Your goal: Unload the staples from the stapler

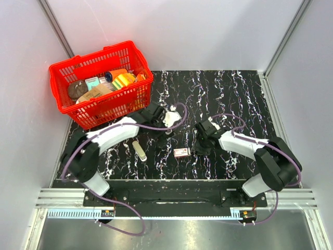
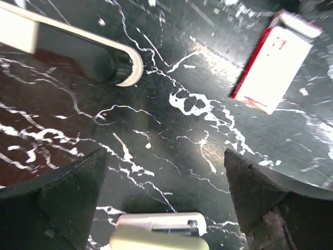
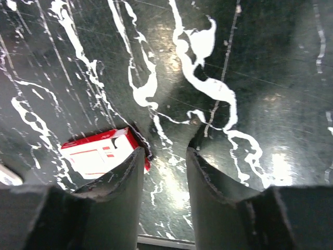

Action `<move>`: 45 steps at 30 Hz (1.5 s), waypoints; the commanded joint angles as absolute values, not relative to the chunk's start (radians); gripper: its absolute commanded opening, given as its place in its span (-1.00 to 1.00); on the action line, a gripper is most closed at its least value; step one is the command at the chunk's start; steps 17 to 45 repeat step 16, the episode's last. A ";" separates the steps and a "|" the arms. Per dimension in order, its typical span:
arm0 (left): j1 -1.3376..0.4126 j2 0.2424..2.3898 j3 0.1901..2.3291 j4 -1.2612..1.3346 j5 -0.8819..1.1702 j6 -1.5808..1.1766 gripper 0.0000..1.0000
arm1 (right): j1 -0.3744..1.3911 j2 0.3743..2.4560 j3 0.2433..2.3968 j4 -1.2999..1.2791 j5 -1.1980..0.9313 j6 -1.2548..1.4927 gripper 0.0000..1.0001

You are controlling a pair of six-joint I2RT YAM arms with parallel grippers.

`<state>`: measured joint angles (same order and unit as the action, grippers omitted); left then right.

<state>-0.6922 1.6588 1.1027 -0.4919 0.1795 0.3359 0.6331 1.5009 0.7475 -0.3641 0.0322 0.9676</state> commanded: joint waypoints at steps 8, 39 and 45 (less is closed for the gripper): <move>-0.606 1.327 1.250 -0.629 0.302 0.244 0.98 | 0.620 1.416 0.975 -0.638 0.141 0.773 0.70; -0.514 1.235 1.218 -0.629 0.282 0.183 0.98 | 0.618 1.425 1.164 -0.699 0.150 0.667 0.99; -0.514 1.235 1.218 -0.629 0.282 0.183 0.98 | 0.618 1.425 1.164 -0.699 0.150 0.667 0.99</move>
